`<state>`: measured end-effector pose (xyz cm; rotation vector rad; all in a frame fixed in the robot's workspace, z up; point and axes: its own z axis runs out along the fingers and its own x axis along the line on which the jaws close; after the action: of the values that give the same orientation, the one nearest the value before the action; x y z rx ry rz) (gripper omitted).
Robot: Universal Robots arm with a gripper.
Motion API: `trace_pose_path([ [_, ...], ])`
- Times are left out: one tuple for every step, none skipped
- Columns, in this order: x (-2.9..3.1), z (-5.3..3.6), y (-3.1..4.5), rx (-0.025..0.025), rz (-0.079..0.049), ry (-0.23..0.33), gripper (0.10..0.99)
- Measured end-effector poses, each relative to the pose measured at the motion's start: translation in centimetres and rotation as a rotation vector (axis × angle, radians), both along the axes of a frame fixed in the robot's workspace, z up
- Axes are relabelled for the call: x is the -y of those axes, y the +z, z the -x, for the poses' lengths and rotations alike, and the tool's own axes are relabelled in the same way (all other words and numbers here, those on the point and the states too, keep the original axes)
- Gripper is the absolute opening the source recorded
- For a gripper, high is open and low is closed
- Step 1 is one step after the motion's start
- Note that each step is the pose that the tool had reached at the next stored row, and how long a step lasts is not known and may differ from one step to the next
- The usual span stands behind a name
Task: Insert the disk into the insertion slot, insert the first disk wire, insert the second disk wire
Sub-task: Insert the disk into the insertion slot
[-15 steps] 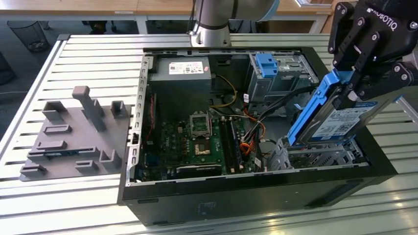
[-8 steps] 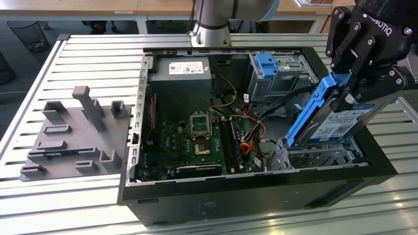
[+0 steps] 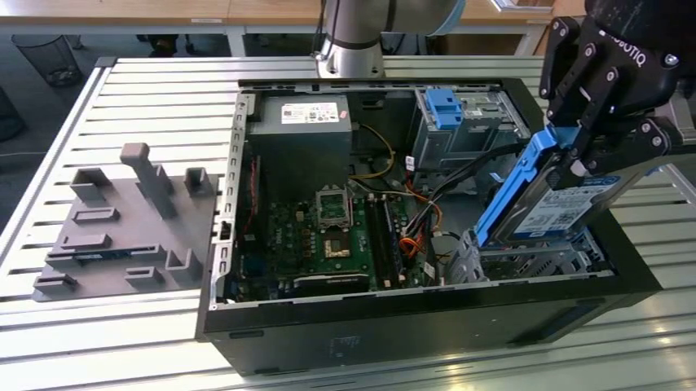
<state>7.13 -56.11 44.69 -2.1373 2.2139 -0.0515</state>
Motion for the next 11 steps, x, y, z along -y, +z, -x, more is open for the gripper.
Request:
trace_pose_path([
  [-0.01,0.00,-0.05,0.0000,0.000,0.000,0.369],
  [-0.01,0.01,-0.11,0.0001,0.000,0.000,0.369],
  [-0.02,0.01,-0.17,0.0000,0.000,0.000,0.369],
  [-0.03,0.01,-0.21,0.0000,0.000,0.000,0.369],
  [-0.04,0.02,-0.26,0.0000,0.000,0.000,0.369],
  [-0.06,0.02,-0.32,0.0000,0.000,0.000,0.369],
  [-0.08,0.02,-0.37,0.0000,0.000,0.000,0.369],
  [-0.10,0.02,-0.42,0.0000,0.000,0.000,0.369],
  [-0.12,0.02,-0.47,0.0000,0.000,0.000,0.369],
  [-0.15,0.02,-0.54,0.0000,-0.001,0.000,0.369],
  [-0.17,0.02,-0.59,0.0000,-0.001,0.000,0.369],
])
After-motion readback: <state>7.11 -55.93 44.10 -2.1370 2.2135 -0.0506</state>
